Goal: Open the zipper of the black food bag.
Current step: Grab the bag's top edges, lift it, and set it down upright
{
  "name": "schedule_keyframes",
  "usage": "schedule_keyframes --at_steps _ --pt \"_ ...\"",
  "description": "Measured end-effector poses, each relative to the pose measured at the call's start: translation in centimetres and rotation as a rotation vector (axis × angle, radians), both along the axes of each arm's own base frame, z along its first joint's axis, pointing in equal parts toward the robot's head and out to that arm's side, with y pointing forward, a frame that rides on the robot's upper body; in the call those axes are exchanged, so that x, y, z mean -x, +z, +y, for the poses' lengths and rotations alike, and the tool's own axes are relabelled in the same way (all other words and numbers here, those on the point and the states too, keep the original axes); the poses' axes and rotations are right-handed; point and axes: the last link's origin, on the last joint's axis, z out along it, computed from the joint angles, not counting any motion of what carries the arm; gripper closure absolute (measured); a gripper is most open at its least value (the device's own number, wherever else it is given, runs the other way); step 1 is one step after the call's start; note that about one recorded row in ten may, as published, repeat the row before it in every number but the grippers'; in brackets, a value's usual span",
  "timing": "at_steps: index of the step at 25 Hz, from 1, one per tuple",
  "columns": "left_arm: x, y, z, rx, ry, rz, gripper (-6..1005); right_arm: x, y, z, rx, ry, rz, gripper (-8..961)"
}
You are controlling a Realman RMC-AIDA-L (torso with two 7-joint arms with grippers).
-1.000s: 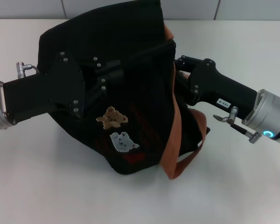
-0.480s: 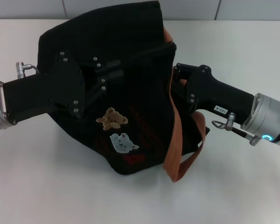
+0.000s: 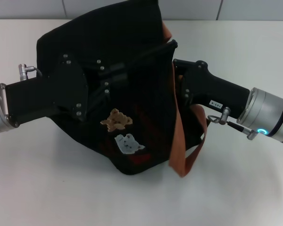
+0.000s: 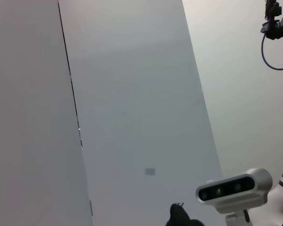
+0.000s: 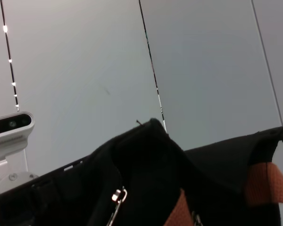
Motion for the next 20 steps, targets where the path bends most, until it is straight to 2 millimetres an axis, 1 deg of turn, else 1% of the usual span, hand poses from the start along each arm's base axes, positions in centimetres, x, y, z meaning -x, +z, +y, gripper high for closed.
schedule_keyframes --at_steps 5,6,11,20 --pt "-0.12 -0.14 -0.02 0.007 -0.006 0.002 908 0.15 0.08 0.08 -0.055 0.019 -0.001 711" --pt "-0.13 -0.15 -0.03 0.008 -0.007 0.003 908 0.04 0.19 0.08 -0.091 0.017 0.003 711" --pt "-0.14 -0.15 -0.01 0.008 -0.007 0.003 908 -0.46 0.42 -0.01 -0.155 0.025 -0.016 713" --pt "-0.26 -0.17 0.08 0.009 -0.010 0.001 907 -0.78 0.20 -0.29 -0.207 0.074 -0.073 719"
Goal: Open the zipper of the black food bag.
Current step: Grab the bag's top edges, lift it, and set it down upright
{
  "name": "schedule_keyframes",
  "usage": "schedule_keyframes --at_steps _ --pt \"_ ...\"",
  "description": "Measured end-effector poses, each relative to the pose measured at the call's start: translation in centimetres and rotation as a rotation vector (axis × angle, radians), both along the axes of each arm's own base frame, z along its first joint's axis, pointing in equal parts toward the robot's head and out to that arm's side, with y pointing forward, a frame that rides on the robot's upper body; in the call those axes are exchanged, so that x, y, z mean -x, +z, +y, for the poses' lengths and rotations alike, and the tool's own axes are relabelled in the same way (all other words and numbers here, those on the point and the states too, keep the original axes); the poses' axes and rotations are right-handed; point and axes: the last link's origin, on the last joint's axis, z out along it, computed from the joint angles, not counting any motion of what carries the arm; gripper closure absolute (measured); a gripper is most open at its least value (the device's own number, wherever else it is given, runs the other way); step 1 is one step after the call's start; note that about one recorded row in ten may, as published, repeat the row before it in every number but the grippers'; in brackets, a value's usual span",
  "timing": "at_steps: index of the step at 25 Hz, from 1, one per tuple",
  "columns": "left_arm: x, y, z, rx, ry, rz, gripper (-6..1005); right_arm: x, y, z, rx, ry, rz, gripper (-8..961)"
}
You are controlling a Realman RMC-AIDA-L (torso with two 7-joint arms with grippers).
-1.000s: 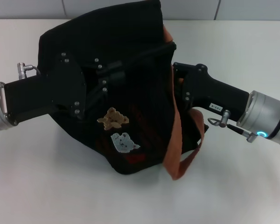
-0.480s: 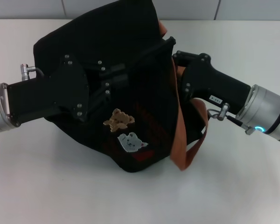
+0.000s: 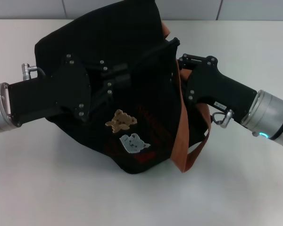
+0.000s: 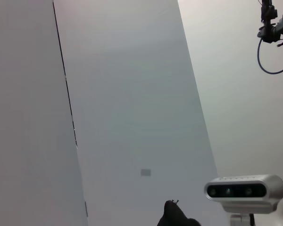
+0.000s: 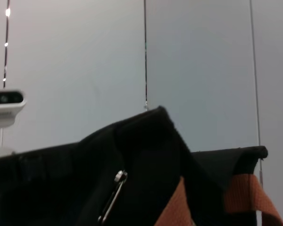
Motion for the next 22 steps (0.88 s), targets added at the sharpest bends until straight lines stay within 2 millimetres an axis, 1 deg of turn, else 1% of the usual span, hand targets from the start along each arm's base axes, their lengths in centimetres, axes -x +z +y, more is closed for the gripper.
schedule_keyframes --at_steps 5,6,7,11,16,22 --pt "0.0 -0.1 0.0 0.005 0.002 -0.003 907 -0.6 -0.3 -0.9 -0.097 0.055 -0.061 720" --pt "0.0 -0.1 0.0 0.005 0.002 -0.003 907 -0.7 -0.6 -1.3 -0.148 0.080 -0.085 720" --pt "0.0 -0.1 0.0 0.005 0.002 -0.003 907 -0.7 -0.6 -1.3 -0.148 0.080 -0.085 720" --pt "-0.2 -0.2 0.1 0.007 0.000 -0.005 908 -0.5 -1.5 -1.7 -0.220 0.117 -0.144 721" --pt "-0.2 -0.3 0.2 0.012 0.000 -0.008 908 0.1 -2.0 -1.7 -0.278 0.132 -0.162 723" --pt "-0.2 -0.3 0.2 0.013 0.000 -0.007 908 0.6 -2.0 -1.5 -0.326 0.142 -0.164 724"
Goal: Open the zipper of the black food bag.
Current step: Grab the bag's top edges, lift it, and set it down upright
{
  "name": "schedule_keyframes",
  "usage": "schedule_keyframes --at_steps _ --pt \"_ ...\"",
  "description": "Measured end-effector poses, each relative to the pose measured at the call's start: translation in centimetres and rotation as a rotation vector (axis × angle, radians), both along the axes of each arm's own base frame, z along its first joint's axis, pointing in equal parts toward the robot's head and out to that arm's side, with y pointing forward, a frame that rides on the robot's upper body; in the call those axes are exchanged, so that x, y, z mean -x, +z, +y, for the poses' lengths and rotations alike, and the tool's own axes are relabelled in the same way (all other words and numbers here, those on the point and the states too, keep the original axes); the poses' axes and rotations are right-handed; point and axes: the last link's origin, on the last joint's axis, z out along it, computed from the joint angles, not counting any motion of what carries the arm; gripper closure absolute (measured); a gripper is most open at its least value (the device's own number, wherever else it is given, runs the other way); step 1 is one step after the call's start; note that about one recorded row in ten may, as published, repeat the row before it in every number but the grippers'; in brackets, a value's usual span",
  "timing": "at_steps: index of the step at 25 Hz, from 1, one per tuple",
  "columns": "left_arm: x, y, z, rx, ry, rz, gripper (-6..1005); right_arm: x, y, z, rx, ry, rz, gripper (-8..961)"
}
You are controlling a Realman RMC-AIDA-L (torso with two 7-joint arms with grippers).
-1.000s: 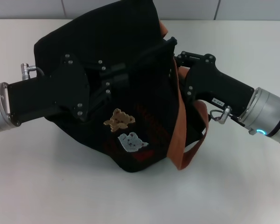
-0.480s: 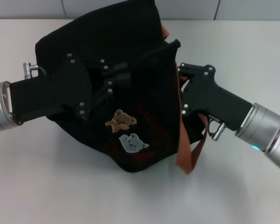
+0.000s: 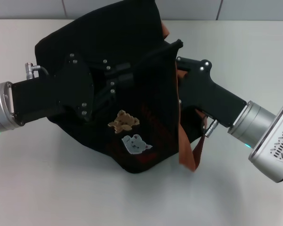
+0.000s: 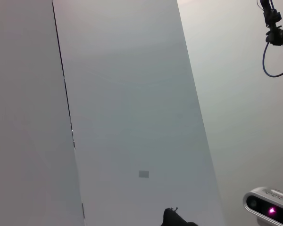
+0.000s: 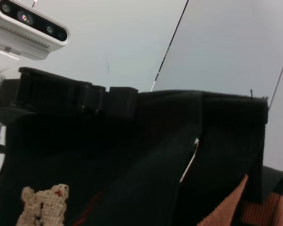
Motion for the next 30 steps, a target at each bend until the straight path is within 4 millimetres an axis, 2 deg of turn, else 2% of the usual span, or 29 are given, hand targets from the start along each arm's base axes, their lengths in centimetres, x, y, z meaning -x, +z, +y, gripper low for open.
schedule_keyframes --at_steps 20,29,30 --pt "0.1 0.0 0.1 -0.003 0.007 0.003 908 0.4 0.2 0.4 -0.041 0.010 0.001 730" --pt "0.1 0.0 0.1 -0.004 0.007 0.004 907 0.9 -0.7 0.5 -0.043 0.024 -0.040 732" --pt "0.1 0.0 0.1 -0.004 0.007 0.004 907 1.0 -0.7 0.5 -0.042 0.027 -0.043 780"
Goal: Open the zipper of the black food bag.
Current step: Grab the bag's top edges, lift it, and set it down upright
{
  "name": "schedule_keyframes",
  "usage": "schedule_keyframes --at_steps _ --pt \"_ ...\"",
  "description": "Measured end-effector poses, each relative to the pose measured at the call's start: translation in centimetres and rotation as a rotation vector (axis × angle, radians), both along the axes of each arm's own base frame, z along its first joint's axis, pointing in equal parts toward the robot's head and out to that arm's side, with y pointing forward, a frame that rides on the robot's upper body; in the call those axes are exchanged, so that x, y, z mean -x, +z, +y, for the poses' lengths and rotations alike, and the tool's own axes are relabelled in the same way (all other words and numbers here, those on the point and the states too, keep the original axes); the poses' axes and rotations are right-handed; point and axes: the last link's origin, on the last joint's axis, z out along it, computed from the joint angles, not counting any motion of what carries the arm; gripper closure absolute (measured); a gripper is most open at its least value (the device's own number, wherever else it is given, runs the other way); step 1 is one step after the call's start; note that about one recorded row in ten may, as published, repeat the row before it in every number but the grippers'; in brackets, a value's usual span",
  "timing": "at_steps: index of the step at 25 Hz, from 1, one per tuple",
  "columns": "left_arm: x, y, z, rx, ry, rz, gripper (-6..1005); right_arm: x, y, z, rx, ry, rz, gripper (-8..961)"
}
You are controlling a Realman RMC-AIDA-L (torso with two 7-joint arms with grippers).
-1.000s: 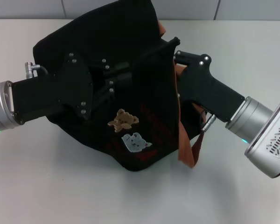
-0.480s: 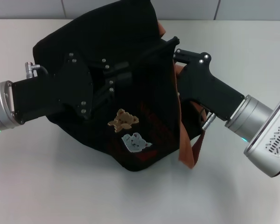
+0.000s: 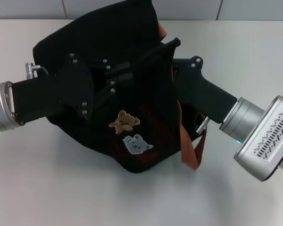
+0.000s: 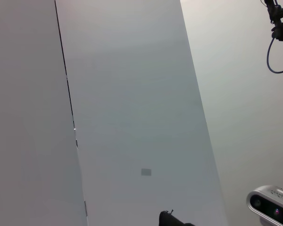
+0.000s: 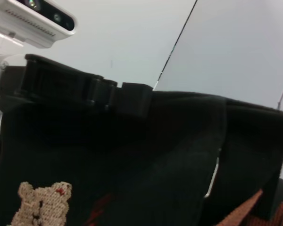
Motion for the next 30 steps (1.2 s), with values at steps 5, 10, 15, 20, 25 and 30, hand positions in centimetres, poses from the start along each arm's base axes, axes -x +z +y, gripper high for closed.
schedule_keyframes --at_steps 5,10,15,20,25,30 --pt "0.0 0.0 0.0 0.000 0.000 0.000 908 0.2 -0.2 -0.1 -0.006 0.011 -0.006 924" --pt "0.0 0.0 0.0 -0.001 0.000 -0.001 907 0.1 -0.2 -0.1 -0.006 0.010 -0.007 955" --pt "0.1 0.1 0.0 -0.017 -0.001 -0.004 909 -0.2 -0.1 -0.1 -0.013 -0.003 -0.012 949" --pt "0.4 0.4 0.0 -0.031 0.013 -0.010 910 -1.0 0.0 -0.2 -0.020 -0.023 -0.028 938" --pt "1.0 0.8 -0.2 -0.062 0.039 -0.022 907 -1.9 -0.1 -0.2 -0.019 -0.058 -0.056 926" --pt "1.6 1.2 -0.3 -0.087 0.060 -0.038 903 -2.5 -0.2 -0.2 -0.020 -0.084 -0.079 915"
